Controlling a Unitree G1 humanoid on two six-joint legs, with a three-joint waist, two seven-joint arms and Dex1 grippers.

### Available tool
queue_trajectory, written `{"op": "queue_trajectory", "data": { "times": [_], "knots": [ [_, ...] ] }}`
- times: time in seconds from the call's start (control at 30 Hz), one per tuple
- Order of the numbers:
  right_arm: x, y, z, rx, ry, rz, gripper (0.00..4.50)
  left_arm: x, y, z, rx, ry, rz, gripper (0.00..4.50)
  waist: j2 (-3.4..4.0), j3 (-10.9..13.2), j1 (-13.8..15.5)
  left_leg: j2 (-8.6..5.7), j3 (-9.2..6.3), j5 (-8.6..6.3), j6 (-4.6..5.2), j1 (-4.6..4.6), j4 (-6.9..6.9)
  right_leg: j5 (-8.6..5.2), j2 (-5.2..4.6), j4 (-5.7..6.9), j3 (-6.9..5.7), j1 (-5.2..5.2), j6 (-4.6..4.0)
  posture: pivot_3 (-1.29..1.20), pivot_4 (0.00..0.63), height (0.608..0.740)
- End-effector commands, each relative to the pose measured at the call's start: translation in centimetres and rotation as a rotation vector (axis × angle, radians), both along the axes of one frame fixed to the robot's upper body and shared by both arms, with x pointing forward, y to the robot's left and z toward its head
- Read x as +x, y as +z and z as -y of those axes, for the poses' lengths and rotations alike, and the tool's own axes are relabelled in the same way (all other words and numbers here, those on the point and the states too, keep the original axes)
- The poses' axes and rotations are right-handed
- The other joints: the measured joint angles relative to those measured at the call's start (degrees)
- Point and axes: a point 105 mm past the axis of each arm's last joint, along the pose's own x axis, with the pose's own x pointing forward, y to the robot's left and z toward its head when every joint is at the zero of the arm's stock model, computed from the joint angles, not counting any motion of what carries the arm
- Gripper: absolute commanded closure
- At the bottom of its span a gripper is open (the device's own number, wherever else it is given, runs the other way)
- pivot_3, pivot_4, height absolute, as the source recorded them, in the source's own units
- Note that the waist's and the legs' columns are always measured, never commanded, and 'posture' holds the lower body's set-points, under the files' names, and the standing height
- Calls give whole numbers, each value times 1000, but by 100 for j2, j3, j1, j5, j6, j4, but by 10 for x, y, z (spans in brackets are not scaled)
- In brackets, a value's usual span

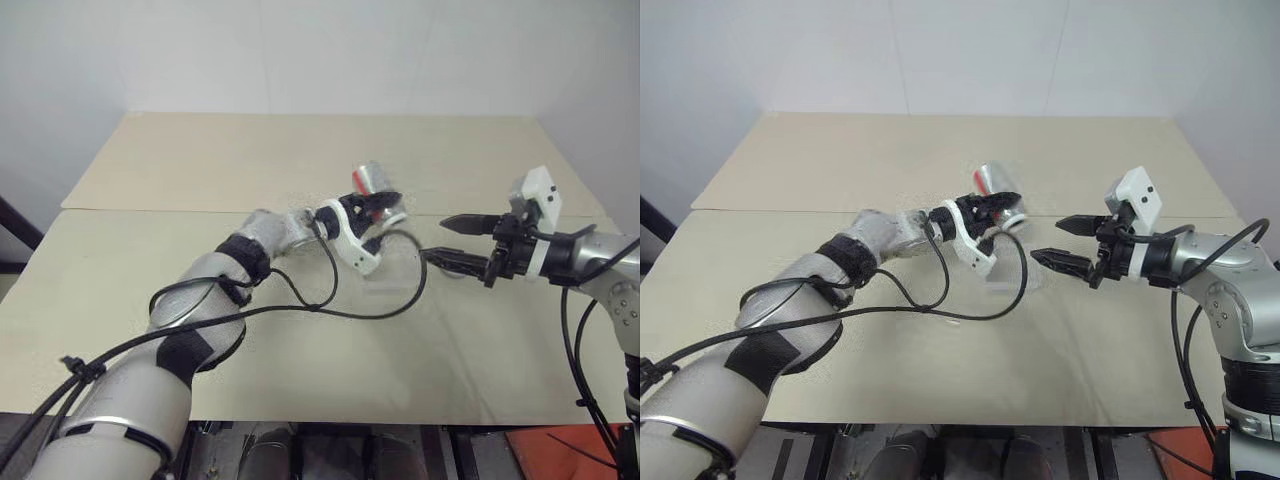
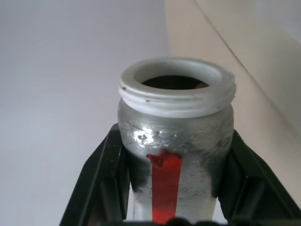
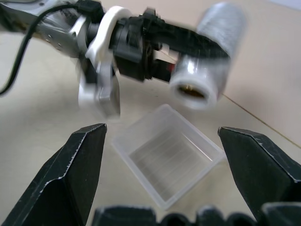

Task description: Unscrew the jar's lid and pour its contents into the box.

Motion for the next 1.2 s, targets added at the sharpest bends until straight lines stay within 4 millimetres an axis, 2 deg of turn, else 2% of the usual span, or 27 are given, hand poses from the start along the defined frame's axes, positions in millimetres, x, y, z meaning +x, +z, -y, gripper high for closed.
{"op": "queue_trajectory", "data": {
  "times": [0.03,0.07,0.17,0.23,0.33,0.43,0.53,0.73,0.8,0.87,0.93,0.97,1.03,1.1,1.2],
  "knots": [
    [-1,18,4,-14,-10,81,84,15,40,-13,-407,86,-330,2489,1,0,1,2,-2,0,0,-1,7,0,0,3,-1,0,0,0,150,740],
    [-1,18,5,-10,-9,81,84,20,46,-18,-509,119,-409,2489,0,0,1,1,-3,0,0,-2,9,0,0,3,-2,1,0,0,150,740],
    [-2,18,4,-6,-1,83,84,25,48,-30,-670,164,-586,2489,1,0,-18,-1,-7,0,0,0,17,0,0,4,-2,8,1,0,150,740],
    [-4,18,3,-2,8,83,84,31,50,-42,-897,201,-756,2489,1,-1,-58,-1,-8,0,0,1,17,0,0,5,-2,10,1,0,150,740],
    [-5,17,2,6,12,81,84,30,35,-58,-1049,237,-876,2489,1,-1,-122,-1,-15,0,0,5,18,0,0,7,-1,13,1,0,150,740],
    [-7,17,2,9,14,82,84,27,17,-66,-1092,292,-995,2489,2,-1,-135,-2,-16,0,0,10,16,0,0,11,0,14,0,0,150,740],
    [-8,16,2,15,14,80,84,19,4,-71,-1148,264,-1083,2489,2,-1,-132,-2,-16,0,0,10,17,0,0,14,2,14,0,0,150,740],
    [-10,14,1,14,16,79,84,15,3,-77,-1112,289,-984,2489,2,-1,-100,-4,-17,0,0,11,18,0,0,14,2,18,0,0,150,740],
    [-10,14,1,13,15,80,84,18,11,-78,-1055,286,-891,2489,2,-1,-100,-5,-17,0,-1,11,19,0,0,13,3,18,0,0,150,740],
    [-10,14,1,11,15,83,84,17,33,-69,-910,228,-714,2489,2,-1,-107,-6,-15,0,-1,13,17,0,0,13,3,18,-1,0,150,740],
    [-9,15,2,6,13,88,84,11,62,-50,-665,146,-448,2489,1,-1,-98,-7,-13,0,-1,13,15,1,0,13,2,17,-1,0,150,740],
    [-8,15,3,2,11,91,84,5,71,-36,-483,105,-281,2489,1,-1,-78,-10,-8,0,-1,11,15,1,0,13,2,16,-1,0,150,740],
    [-6,16,4,-2,5,95,84,-5,69,-12,-83,26,46,2489,1,-1,-35,-13,5,0,-1,8,13,3,0,3,0,19,-1,0,150,740],
    [-5,17,5,0,0,99,84,-10,53,4,238,-56,266,2489,6,-4,25,-15,17,0,0,9,9,4,0,-10,0,26,2,0,150,740],
    [-4,18,4,2,-10,105,84,-16,30,16,513,-177,426,2489,10,-7,61,-16,26,-1,1,9,6,4,0,-21,3,29,5,0,150,740]
  ]
}}
